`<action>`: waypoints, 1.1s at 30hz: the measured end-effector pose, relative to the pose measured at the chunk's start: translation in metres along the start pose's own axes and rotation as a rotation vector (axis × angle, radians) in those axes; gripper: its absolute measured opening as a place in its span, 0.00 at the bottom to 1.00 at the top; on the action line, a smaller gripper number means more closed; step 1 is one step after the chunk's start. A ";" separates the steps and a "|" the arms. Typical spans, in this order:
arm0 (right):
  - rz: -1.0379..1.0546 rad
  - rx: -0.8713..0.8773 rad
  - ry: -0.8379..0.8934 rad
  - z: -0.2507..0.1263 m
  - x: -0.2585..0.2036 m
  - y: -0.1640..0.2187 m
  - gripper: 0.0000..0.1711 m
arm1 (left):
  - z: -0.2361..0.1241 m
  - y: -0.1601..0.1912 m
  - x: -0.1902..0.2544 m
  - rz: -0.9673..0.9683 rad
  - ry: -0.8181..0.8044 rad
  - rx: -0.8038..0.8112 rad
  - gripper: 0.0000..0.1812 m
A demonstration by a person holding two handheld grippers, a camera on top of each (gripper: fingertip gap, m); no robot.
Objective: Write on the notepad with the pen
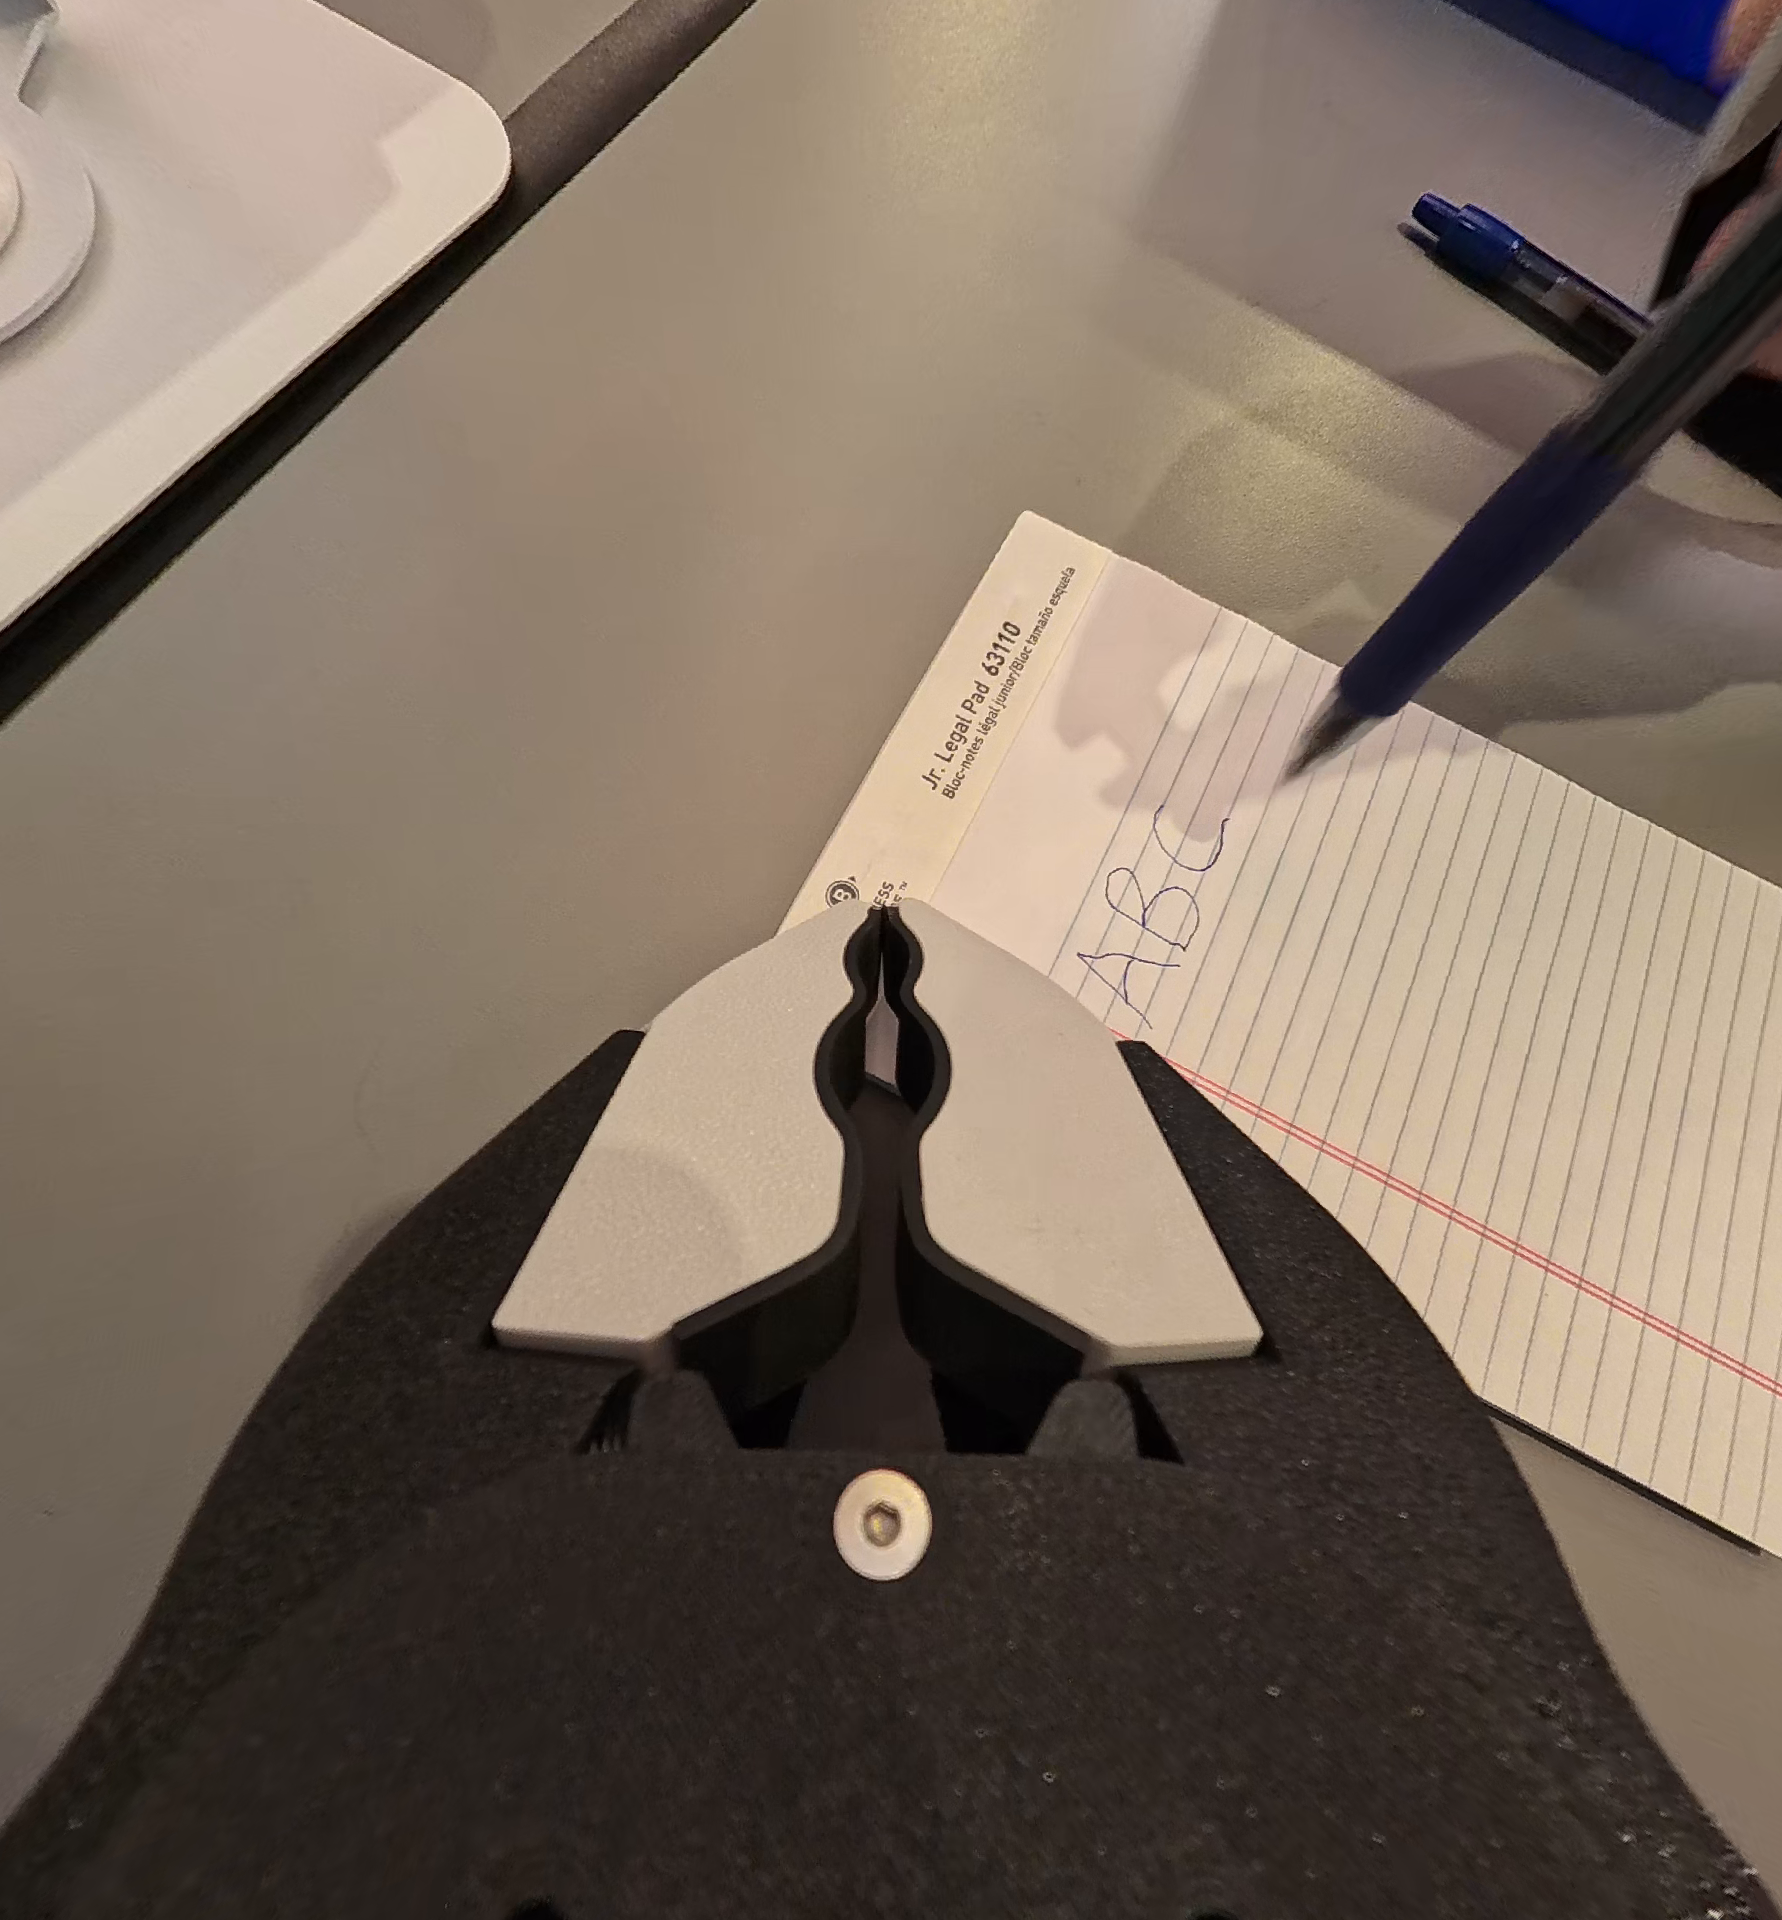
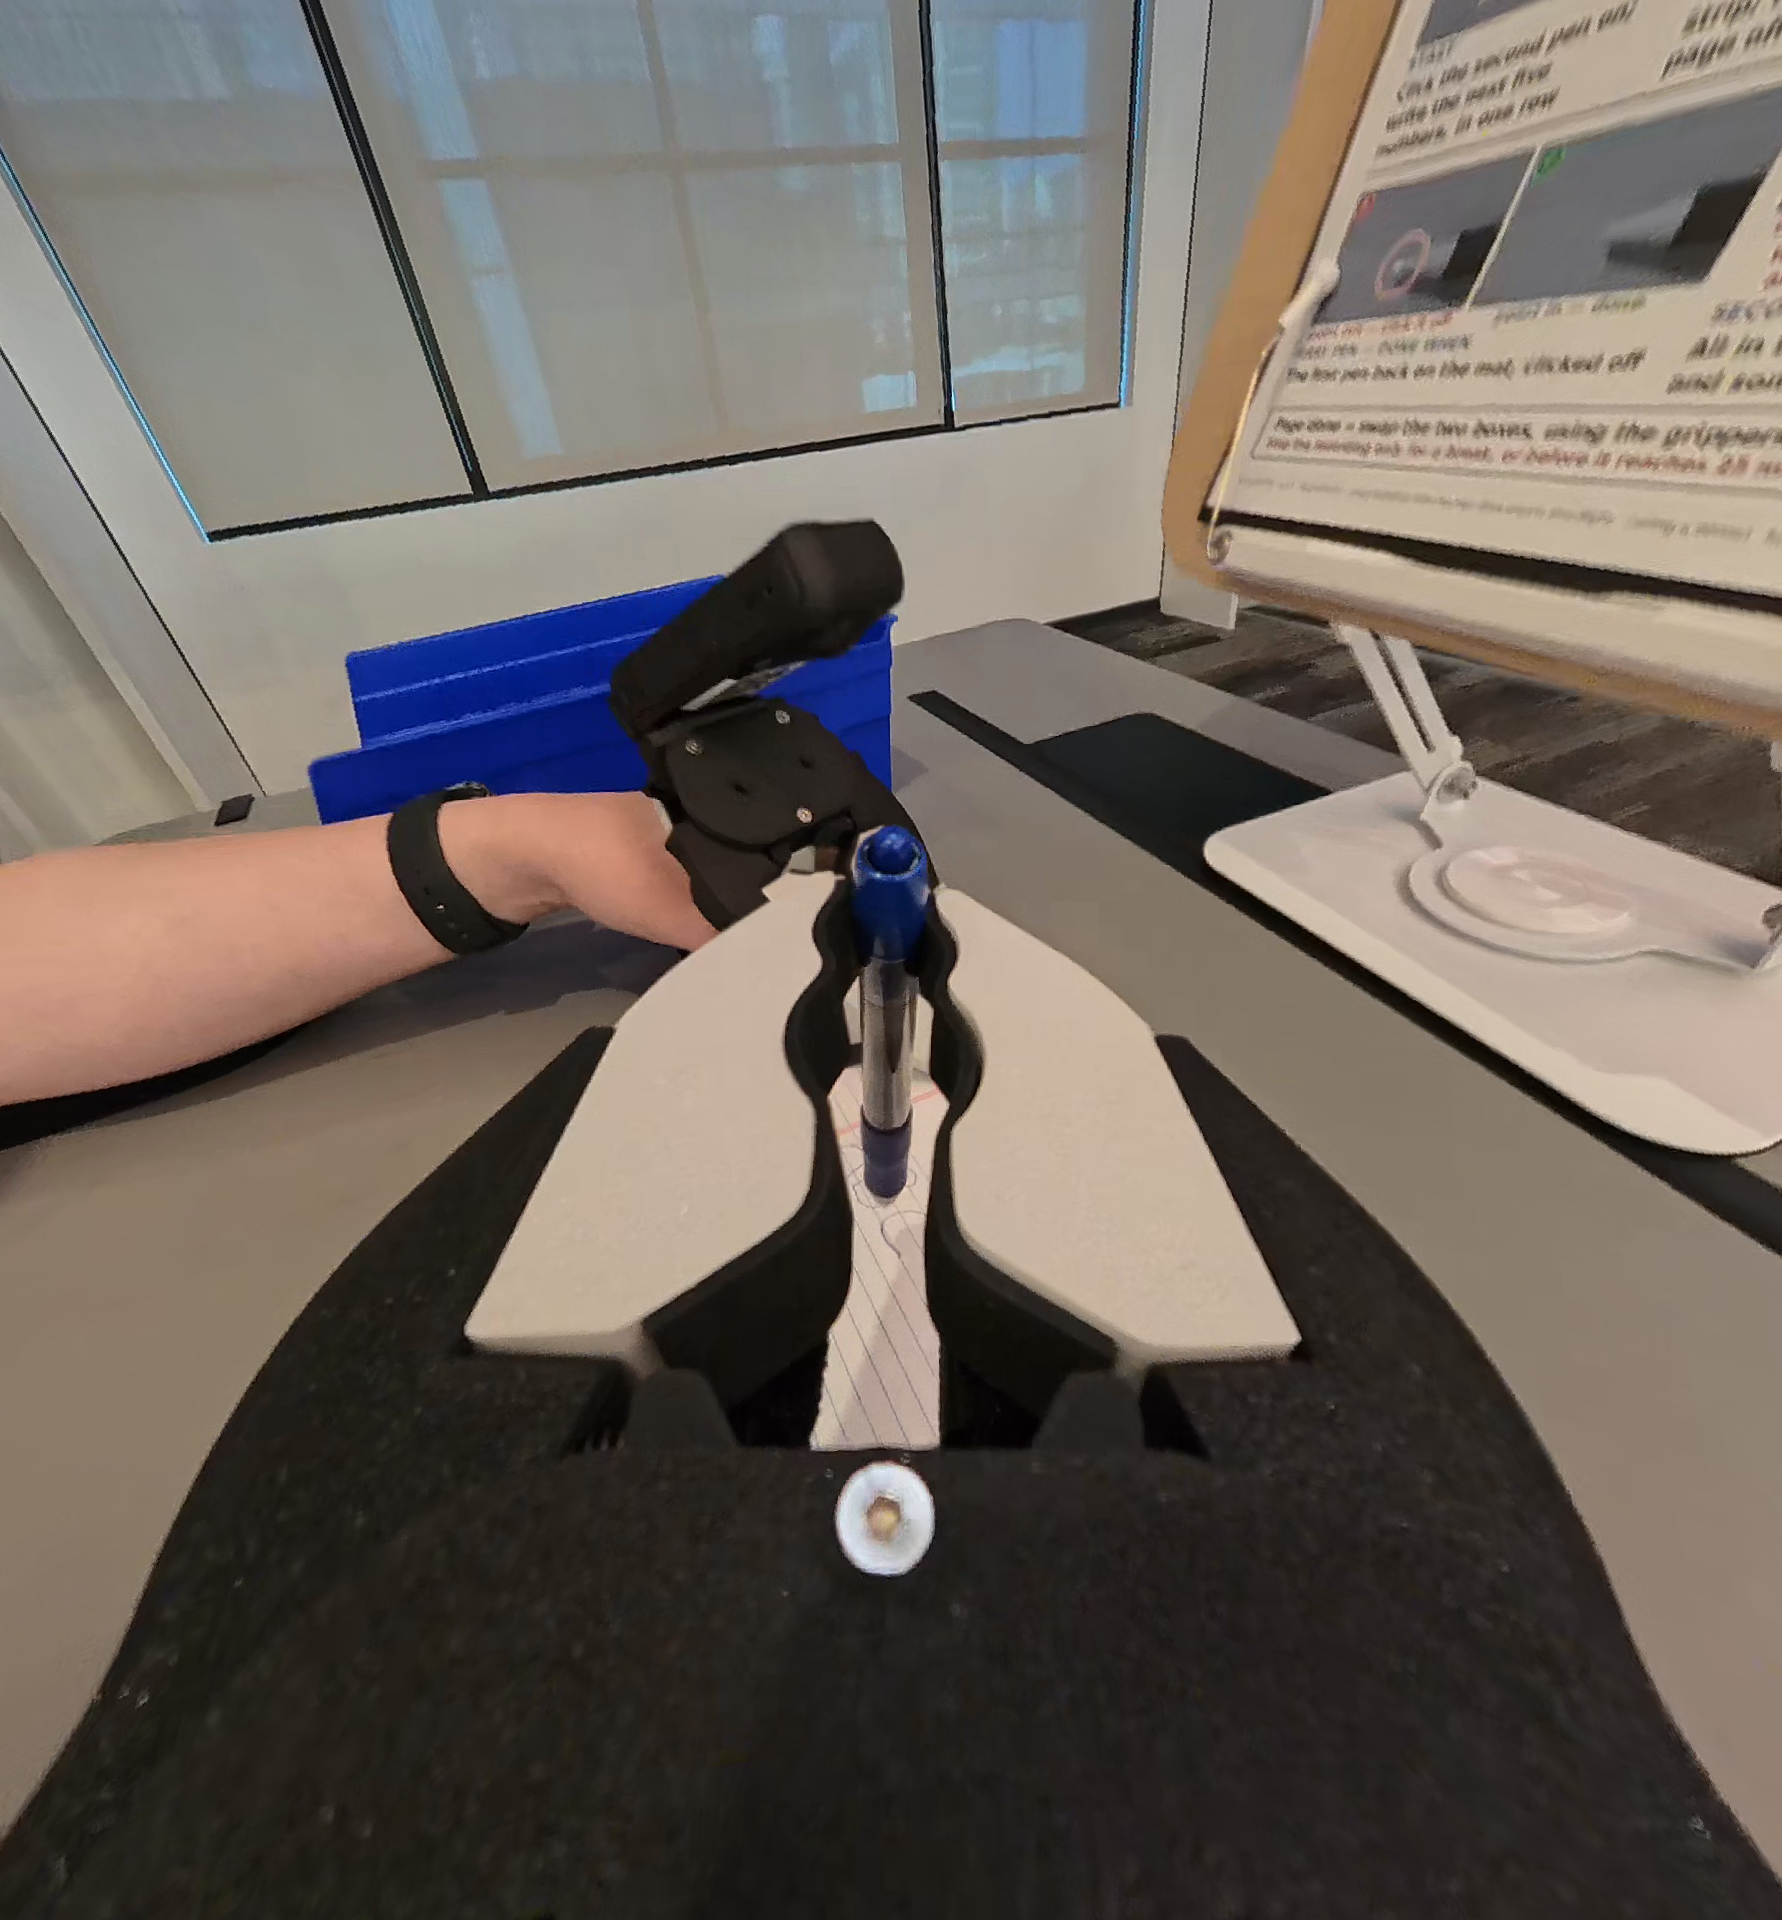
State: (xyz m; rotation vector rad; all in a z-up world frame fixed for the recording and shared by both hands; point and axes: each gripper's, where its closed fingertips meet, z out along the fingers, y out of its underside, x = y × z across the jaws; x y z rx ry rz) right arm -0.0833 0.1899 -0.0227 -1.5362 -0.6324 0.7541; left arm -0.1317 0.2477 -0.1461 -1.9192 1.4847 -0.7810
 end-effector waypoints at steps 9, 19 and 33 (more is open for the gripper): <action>-0.080 0.003 0.003 -0.005 -0.018 -0.036 0.06 | 0.000 0.000 0.000 0.000 -0.003 0.000 0.00; -0.068 0.034 0.020 -0.027 -0.033 -0.087 0.06 | 0.001 0.000 0.000 0.000 -0.011 0.002 0.00; -0.036 0.075 0.040 -0.045 -0.027 -0.107 0.06 | 0.001 0.000 0.000 0.000 -0.014 0.002 0.00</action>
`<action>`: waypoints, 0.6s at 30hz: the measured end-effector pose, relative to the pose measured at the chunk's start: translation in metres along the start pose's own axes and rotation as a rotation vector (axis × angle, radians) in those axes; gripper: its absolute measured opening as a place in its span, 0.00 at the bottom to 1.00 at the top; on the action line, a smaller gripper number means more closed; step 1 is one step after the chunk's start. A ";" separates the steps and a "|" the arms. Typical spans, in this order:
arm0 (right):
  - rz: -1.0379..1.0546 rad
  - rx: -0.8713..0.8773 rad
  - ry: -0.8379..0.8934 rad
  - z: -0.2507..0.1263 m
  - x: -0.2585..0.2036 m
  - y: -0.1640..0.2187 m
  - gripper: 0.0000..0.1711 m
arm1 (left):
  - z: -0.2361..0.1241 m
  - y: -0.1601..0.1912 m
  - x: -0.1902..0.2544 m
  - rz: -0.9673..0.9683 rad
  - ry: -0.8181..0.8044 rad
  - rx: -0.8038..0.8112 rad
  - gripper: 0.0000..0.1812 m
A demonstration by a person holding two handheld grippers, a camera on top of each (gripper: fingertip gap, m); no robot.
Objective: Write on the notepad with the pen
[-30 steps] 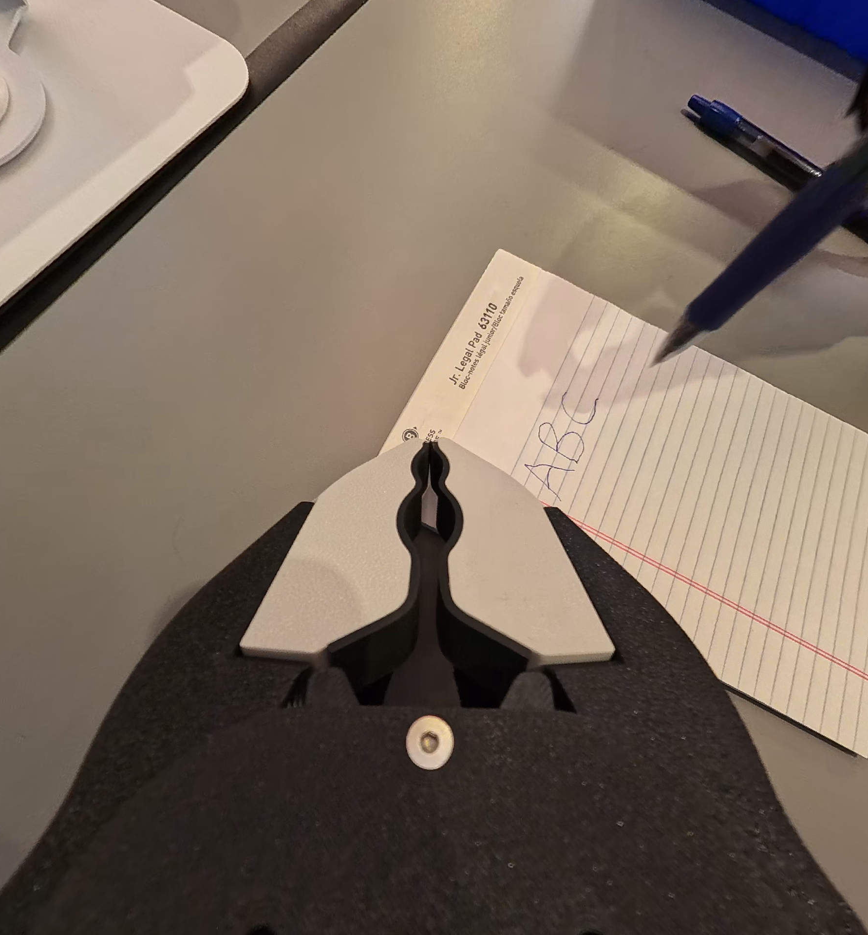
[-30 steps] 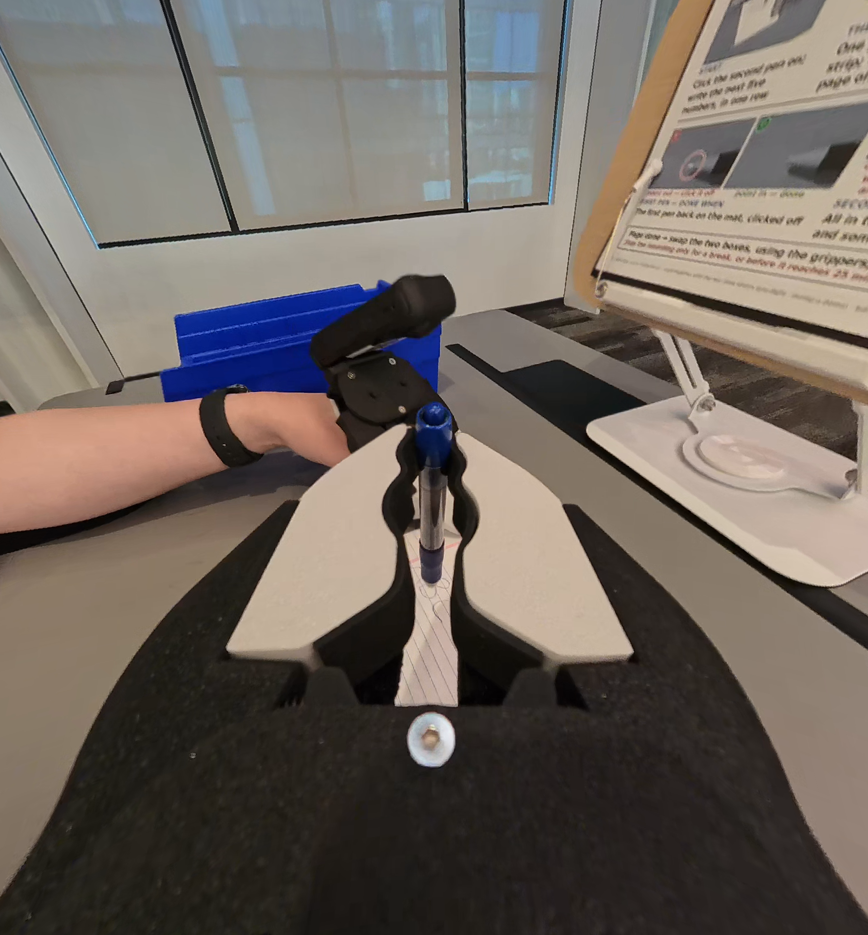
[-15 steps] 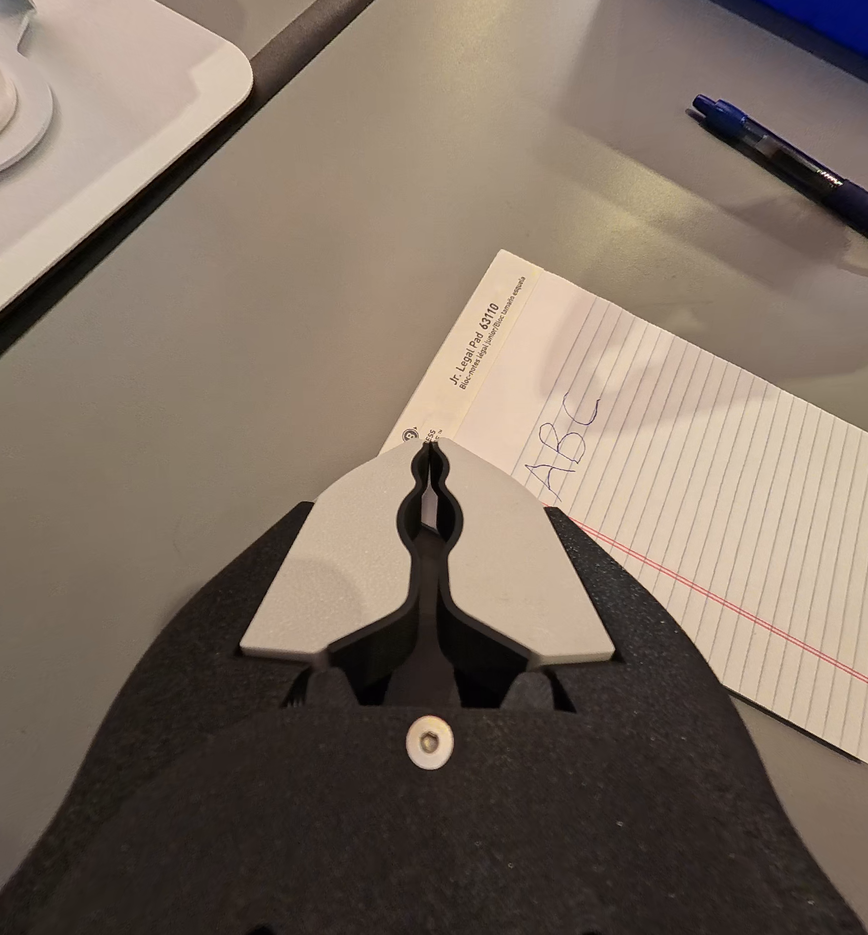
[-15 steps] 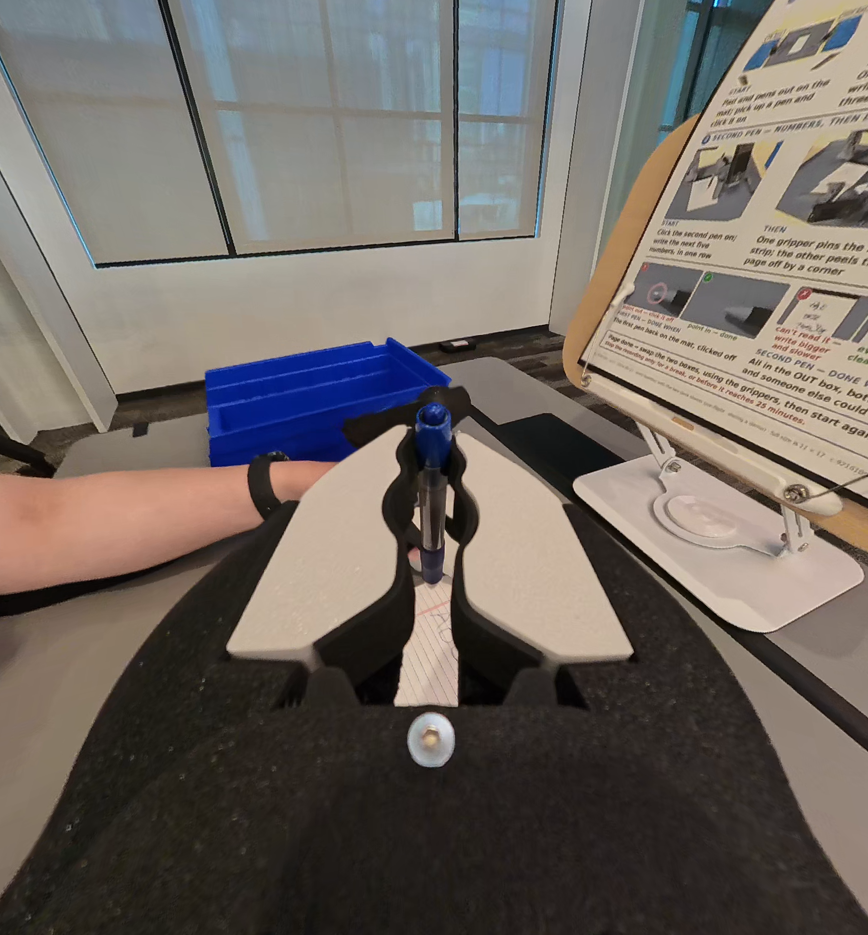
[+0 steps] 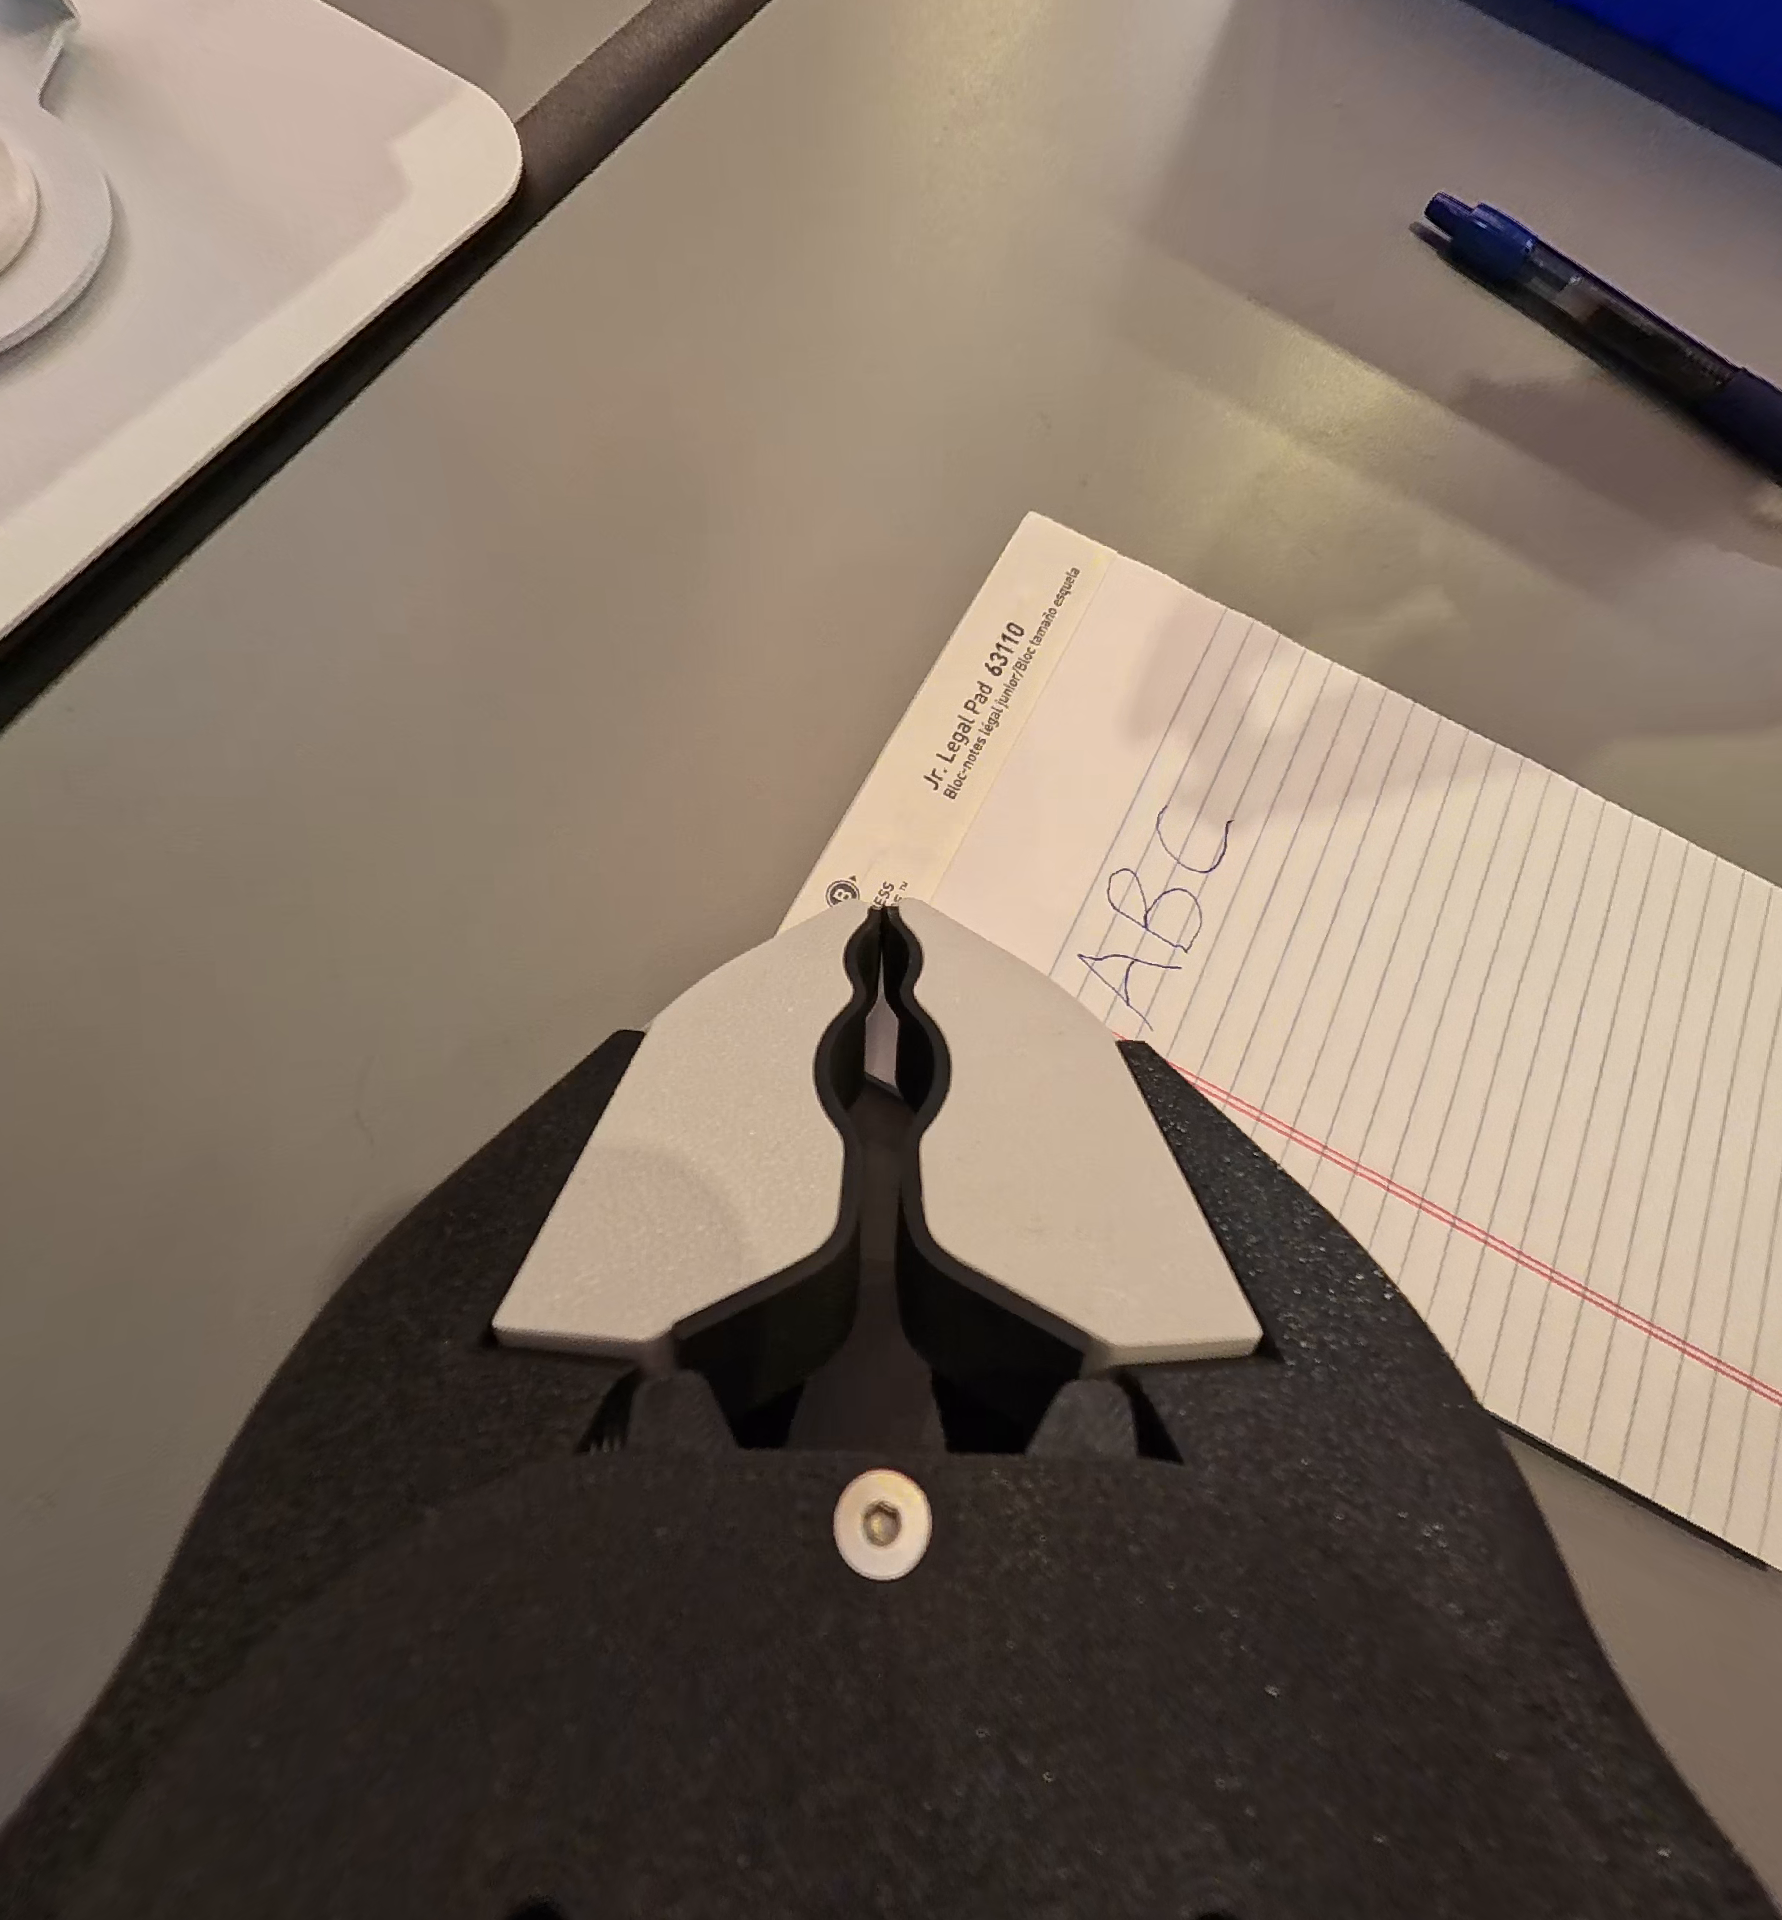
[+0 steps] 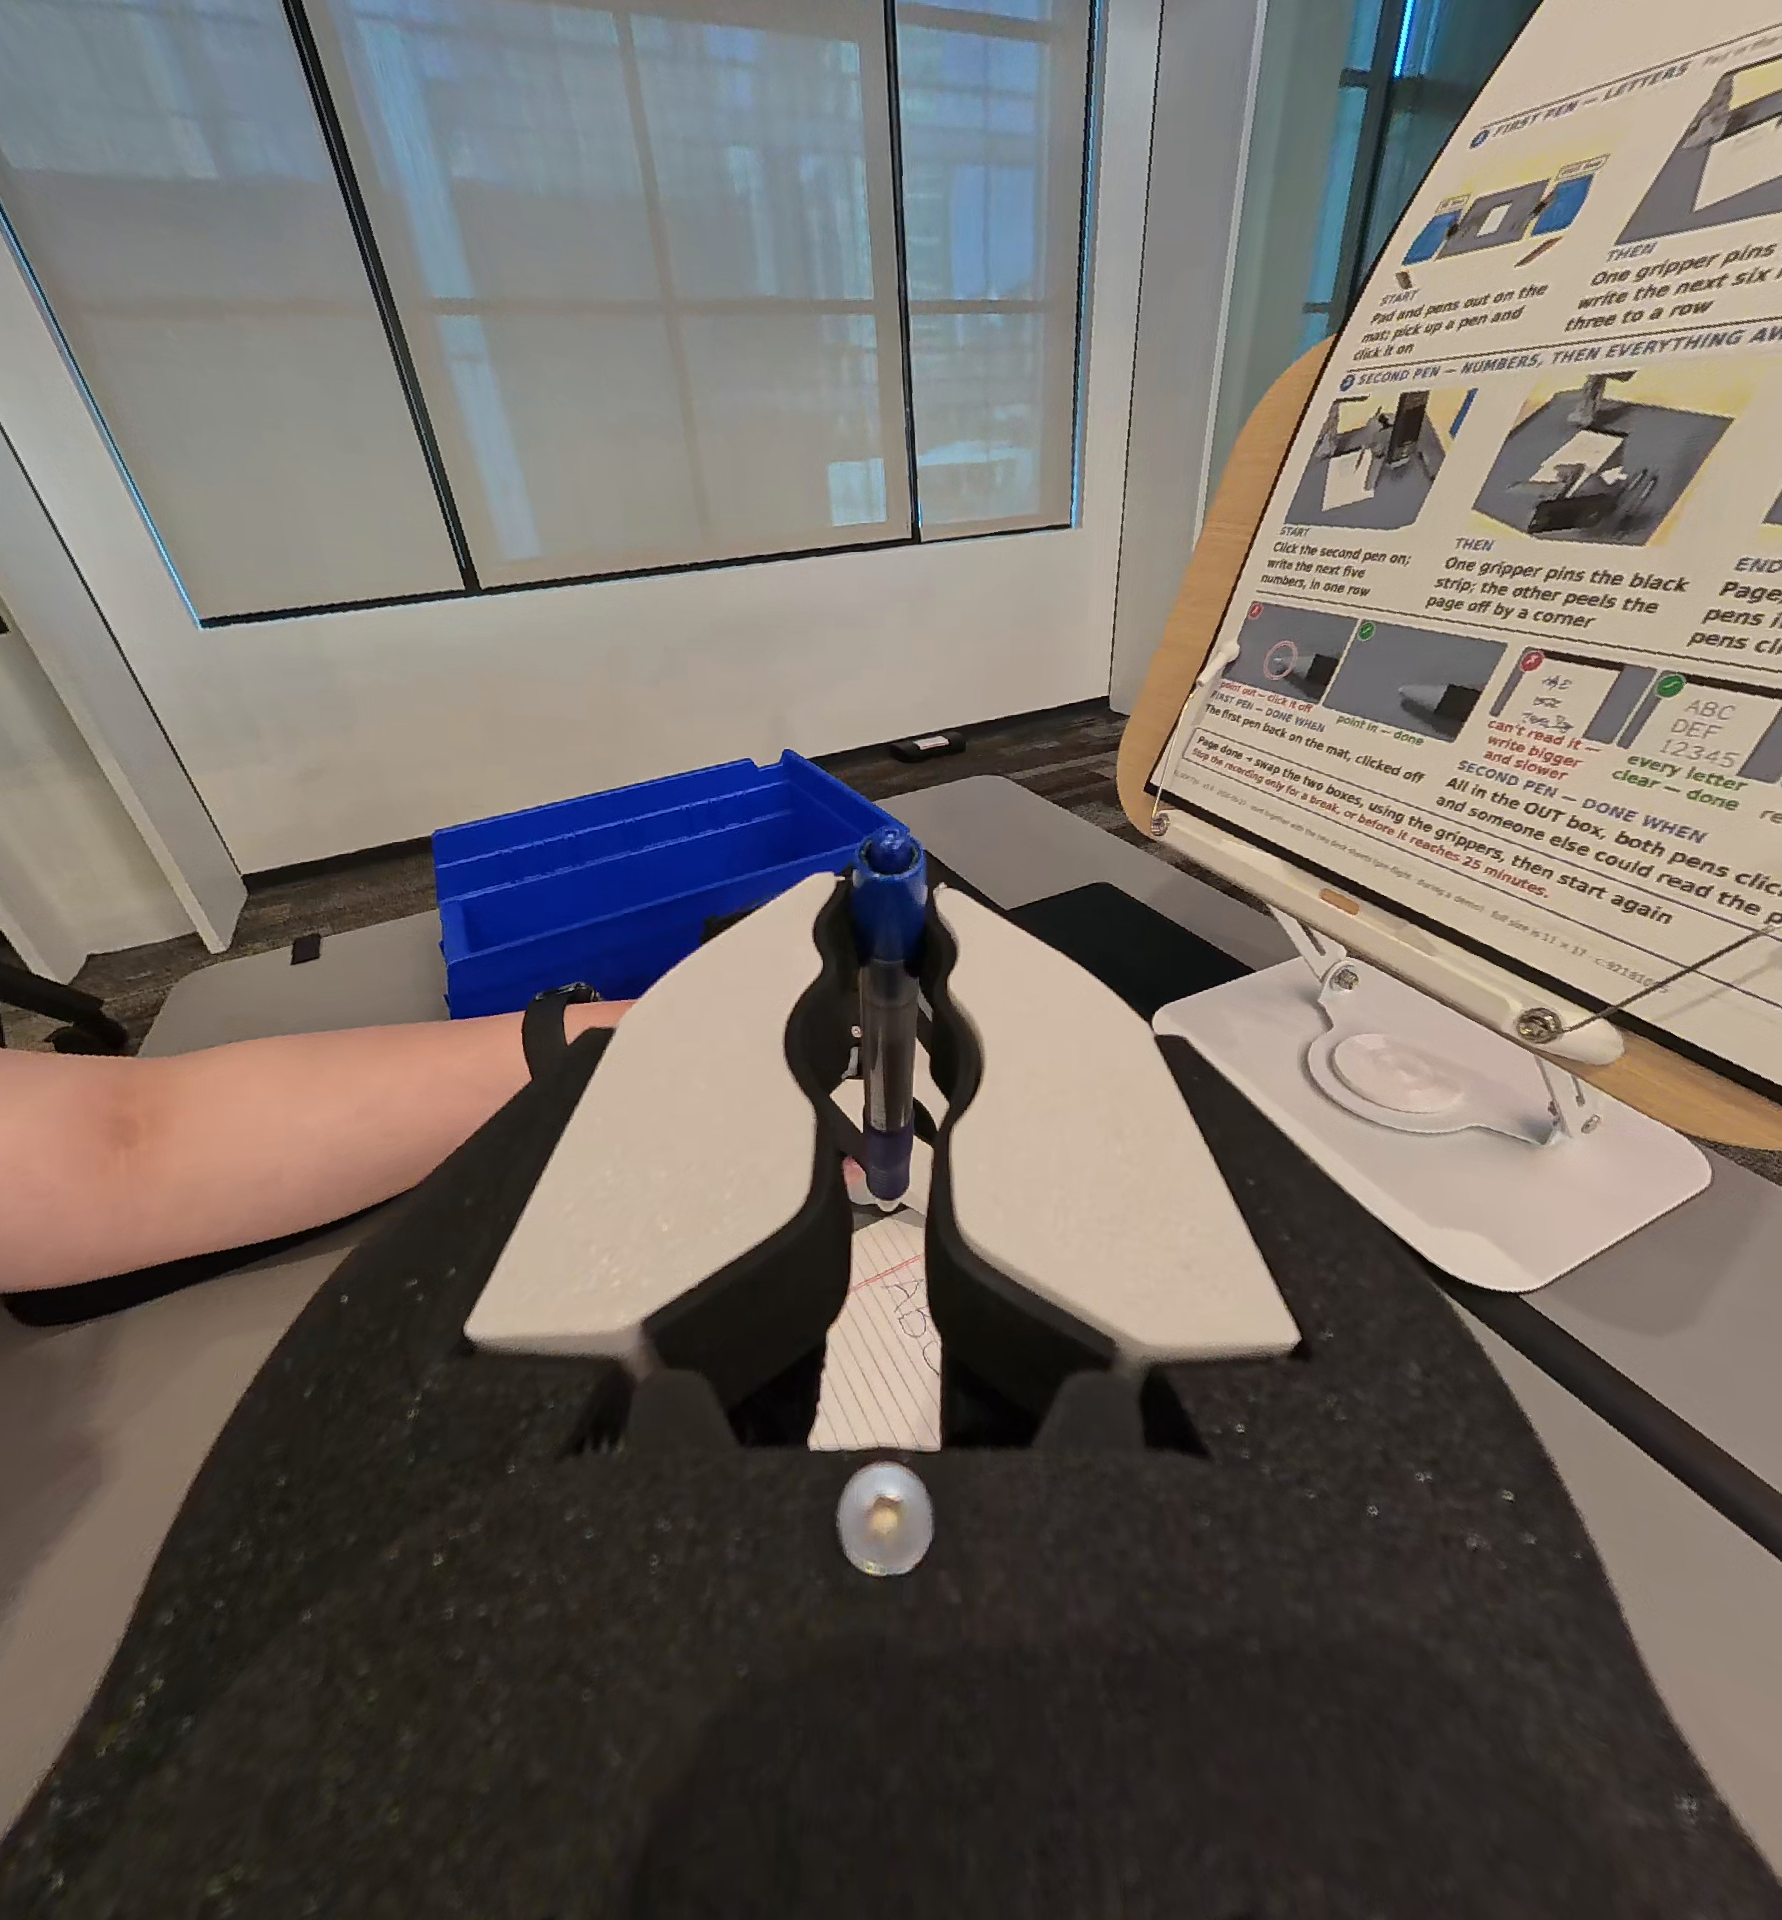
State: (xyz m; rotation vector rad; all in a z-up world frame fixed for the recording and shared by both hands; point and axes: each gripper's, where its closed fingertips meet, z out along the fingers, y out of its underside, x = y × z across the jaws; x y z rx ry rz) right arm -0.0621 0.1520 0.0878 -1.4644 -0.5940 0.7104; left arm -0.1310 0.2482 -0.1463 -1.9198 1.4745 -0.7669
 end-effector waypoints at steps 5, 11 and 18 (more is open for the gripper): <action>0.006 0.005 -0.004 0.000 0.000 0.000 0.06 | 0.000 0.000 0.000 0.000 0.000 0.000 0.00; 0.004 -0.006 0.008 0.001 0.003 0.003 0.06 | 0.000 0.000 0.000 0.001 -0.002 0.000 0.00; 0.002 -0.010 0.005 0.004 0.002 0.004 0.06 | 0.000 0.000 0.000 0.000 -0.001 0.000 0.00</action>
